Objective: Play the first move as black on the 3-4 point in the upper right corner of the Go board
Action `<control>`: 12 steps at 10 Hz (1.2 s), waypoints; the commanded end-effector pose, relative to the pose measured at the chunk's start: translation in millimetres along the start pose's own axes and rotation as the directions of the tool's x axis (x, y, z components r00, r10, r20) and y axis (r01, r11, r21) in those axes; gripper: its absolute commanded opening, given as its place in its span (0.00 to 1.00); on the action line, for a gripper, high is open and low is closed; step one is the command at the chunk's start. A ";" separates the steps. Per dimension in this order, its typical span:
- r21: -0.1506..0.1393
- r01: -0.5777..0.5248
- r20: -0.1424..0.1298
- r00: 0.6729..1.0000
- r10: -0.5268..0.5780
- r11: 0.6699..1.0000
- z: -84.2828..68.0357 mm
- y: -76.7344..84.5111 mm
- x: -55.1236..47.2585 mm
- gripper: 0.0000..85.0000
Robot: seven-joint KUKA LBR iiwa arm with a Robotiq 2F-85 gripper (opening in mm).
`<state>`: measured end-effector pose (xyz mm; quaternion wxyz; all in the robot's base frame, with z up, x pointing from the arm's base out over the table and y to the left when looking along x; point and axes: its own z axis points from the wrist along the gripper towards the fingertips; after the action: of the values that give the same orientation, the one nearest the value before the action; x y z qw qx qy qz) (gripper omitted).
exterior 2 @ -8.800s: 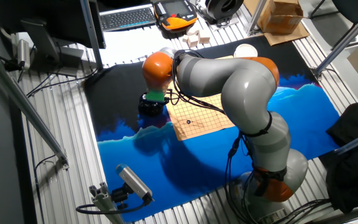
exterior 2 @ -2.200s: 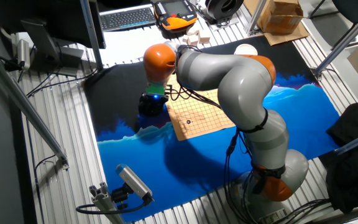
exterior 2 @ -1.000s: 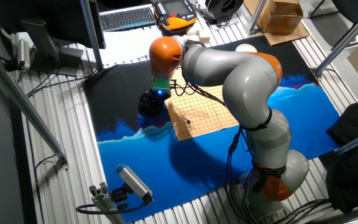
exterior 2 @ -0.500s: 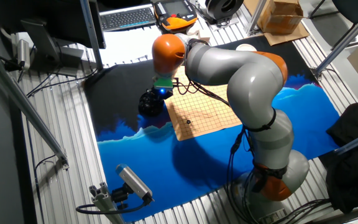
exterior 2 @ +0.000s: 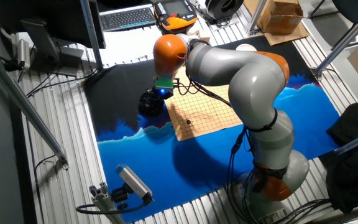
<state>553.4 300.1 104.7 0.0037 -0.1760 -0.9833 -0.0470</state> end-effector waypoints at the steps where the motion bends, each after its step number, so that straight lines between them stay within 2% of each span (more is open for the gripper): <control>1: 0.011 -0.011 0.011 1.000 0.010 1.000 0.1 0.0 0.0 0.00; 3: 0.013 -0.026 0.004 1.000 0.026 1.000 0.1 0.0 0.0 0.00; 4: 0.021 -0.036 0.004 0.999 0.036 0.999 0.1 0.0 0.0 0.20; 7: 0.029 -0.051 0.000 0.999 0.051 0.998 0.1 0.0 0.0 0.20; 8: 0.029 -0.067 0.000 0.998 0.067 0.997 0.1 0.0 0.0 0.40; 12: 0.028 -0.078 0.009 0.997 0.078 0.997 0.1 0.0 0.0 0.40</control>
<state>553.4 300.2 104.6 0.0036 -0.2143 -0.9762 -0.0340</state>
